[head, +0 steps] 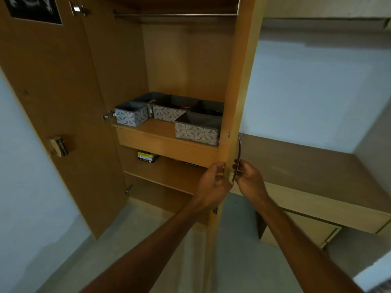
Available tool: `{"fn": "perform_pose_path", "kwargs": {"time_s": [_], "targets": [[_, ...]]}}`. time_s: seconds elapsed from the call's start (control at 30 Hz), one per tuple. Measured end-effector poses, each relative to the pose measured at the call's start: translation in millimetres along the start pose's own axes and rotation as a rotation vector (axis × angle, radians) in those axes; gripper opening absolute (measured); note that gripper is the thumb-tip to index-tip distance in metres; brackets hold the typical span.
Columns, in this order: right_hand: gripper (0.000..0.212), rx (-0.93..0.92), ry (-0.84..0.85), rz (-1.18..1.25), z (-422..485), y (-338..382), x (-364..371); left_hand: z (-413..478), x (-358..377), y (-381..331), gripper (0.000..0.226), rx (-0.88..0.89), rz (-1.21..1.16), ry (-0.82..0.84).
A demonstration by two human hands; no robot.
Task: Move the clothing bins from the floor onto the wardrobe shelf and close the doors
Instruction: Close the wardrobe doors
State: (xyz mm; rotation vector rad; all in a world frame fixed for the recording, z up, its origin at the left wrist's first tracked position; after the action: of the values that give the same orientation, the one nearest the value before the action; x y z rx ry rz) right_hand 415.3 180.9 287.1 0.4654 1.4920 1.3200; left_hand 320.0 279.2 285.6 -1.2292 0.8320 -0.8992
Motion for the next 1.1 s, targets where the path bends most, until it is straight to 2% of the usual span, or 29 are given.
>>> {"fn": "perform_pose_path", "kwargs": {"time_s": [0.2, 0.33, 0.53, 0.63, 0.73, 0.87, 1.1], "targets": [[0.032, -0.053, -0.035, -0.072, 4, 2, 23, -6, -26, 11, 0.055, 0.048, 0.04, 0.019], [0.036, -0.049, -0.047, -0.118, 19, 8, 52, -5, -65, 11, 0.051, 0.099, 0.04, -0.041], [0.03, -0.102, 0.053, -0.106, 52, 27, 122, 12, -149, 23, 0.043, 0.098, 0.018, -0.106], [0.037, -0.14, 0.104, -0.112, 72, 37, 166, 31, -192, 30, 0.053, 0.084, -0.029, -0.149], [0.043, -0.164, 0.127, -0.117, 96, 51, 209, 55, -231, 26, 0.049, 0.108, -0.041, -0.155], [0.051, -0.215, 0.157, -0.056, 124, 72, 251, 87, -269, 24, 0.052, 0.099, -0.059, -0.139], [0.05, -0.111, 0.183, 0.128, 177, 96, 308, 151, -324, 29, 0.055, -0.034, -0.078, -0.145]]}}
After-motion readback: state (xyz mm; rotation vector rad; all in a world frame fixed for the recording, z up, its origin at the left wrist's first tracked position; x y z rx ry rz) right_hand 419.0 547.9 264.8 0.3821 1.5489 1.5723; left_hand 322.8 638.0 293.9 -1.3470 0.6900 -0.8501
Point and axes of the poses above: each hand's wrist, its own z-axis towards the middle knuckle, its own x-axis out of the palm, y = z × x, the point moved 4 cm from there along z, towards the middle knuckle, and after that the axes turned 7 degrees about -z, right-handed, at the moved point
